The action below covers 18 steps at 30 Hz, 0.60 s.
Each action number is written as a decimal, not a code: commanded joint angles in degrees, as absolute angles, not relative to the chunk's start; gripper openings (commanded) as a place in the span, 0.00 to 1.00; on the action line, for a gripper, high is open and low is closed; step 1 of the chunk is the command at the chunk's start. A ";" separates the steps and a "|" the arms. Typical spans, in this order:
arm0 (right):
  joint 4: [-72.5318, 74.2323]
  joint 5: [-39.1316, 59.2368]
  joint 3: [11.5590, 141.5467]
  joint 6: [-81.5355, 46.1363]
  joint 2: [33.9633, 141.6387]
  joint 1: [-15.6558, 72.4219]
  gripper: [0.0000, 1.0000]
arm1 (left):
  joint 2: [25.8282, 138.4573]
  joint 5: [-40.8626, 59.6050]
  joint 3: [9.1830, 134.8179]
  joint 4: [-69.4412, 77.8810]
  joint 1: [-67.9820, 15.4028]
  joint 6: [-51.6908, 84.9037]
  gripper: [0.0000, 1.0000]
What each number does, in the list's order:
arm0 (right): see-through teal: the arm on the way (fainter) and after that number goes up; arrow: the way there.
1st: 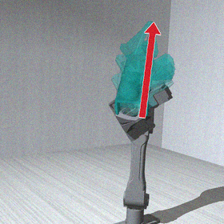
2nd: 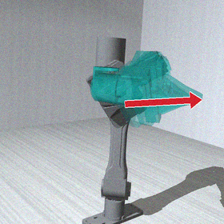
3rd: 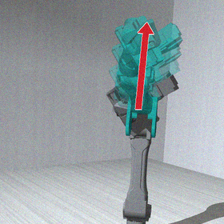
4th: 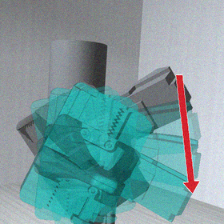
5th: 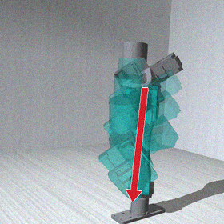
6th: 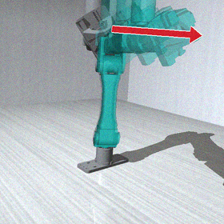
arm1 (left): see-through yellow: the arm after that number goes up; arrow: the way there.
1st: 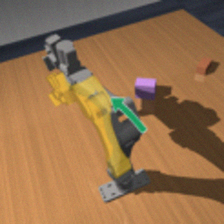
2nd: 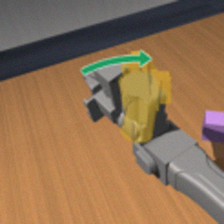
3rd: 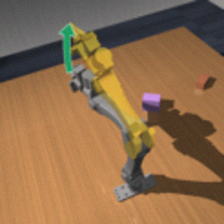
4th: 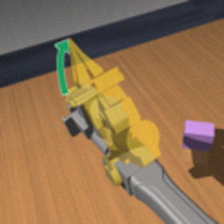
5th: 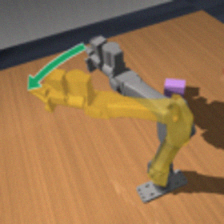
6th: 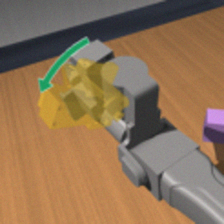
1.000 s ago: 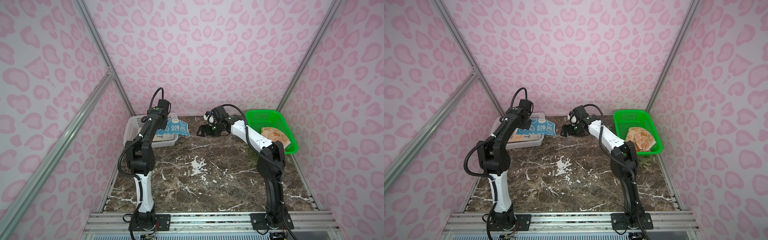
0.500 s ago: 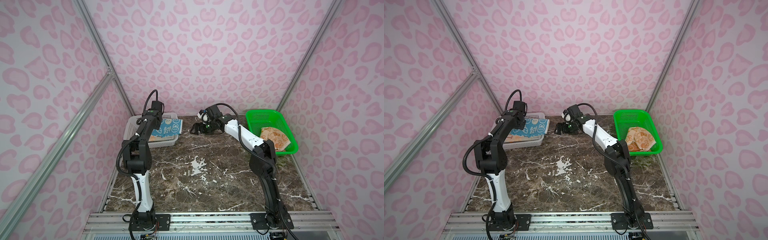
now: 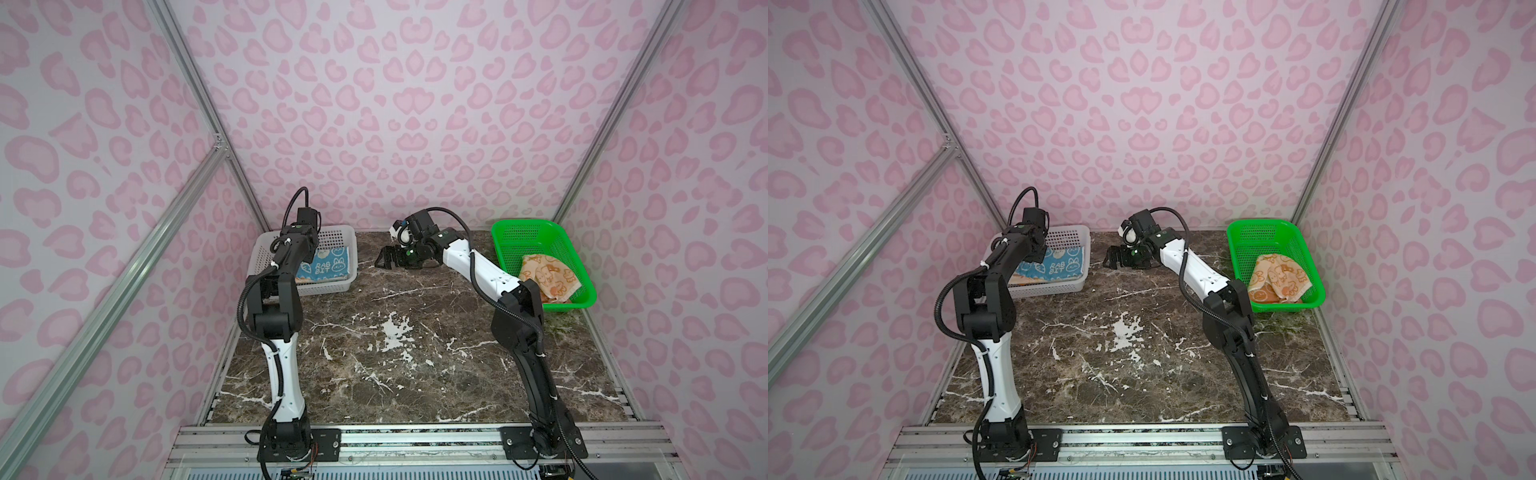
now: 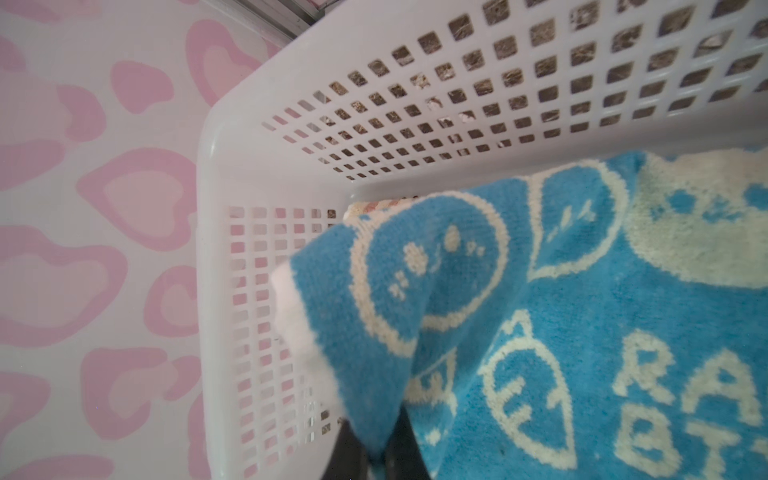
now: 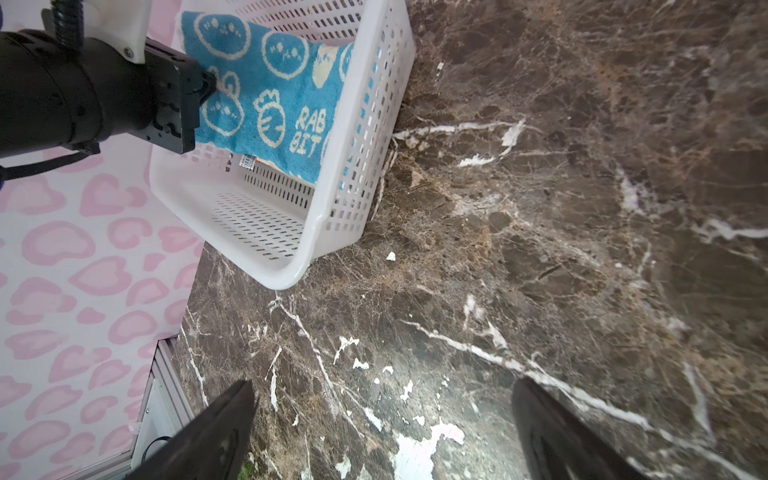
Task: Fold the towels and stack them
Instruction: 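Drop the blue towel into the white basket with left gripper while right withdraws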
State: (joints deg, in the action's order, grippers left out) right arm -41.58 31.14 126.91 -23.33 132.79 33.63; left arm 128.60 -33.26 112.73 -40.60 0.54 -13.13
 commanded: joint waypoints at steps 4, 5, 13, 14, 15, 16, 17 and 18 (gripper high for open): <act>-42.19 31.21 126.65 -23.01 133.09 33.66 0.98 | 129.11 -36.10 112.71 -39.34 0.87 -13.59 0.04; -42.16 31.25 126.60 -22.99 132.98 33.66 0.98 | 129.18 -35.97 112.72 -39.17 1.03 -13.57 0.04; -42.90 30.03 124.71 -22.19 129.72 33.43 0.98 | 130.98 -39.86 115.86 -41.38 1.15 -9.90 0.93; -42.89 29.77 124.19 -22.02 128.93 33.27 0.98 | 130.88 -40.00 116.33 -41.94 1.14 -9.18 0.98; -42.90 29.60 123.68 -21.95 128.25 33.09 0.98 | 130.58 -39.98 116.65 -42.35 1.14 -8.77 0.98; -42.98 29.31 122.99 -21.72 127.32 32.77 0.98 | 130.09 -39.79 117.10 -42.83 1.14 -8.09 0.98; -43.10 28.79 122.24 -21.42 126.20 32.46 0.98 | 129.33 -39.59 117.22 -43.18 1.21 -7.43 0.98; -43.32 28.13 121.43 -21.11 125.16 32.13 0.98 | 128.61 -39.41 117.37 -43.45 1.07 -7.01 0.98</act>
State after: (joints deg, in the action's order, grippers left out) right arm -42.74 29.89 122.87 -22.65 126.58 32.77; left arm 130.52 -38.46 116.42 -41.41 1.06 -9.45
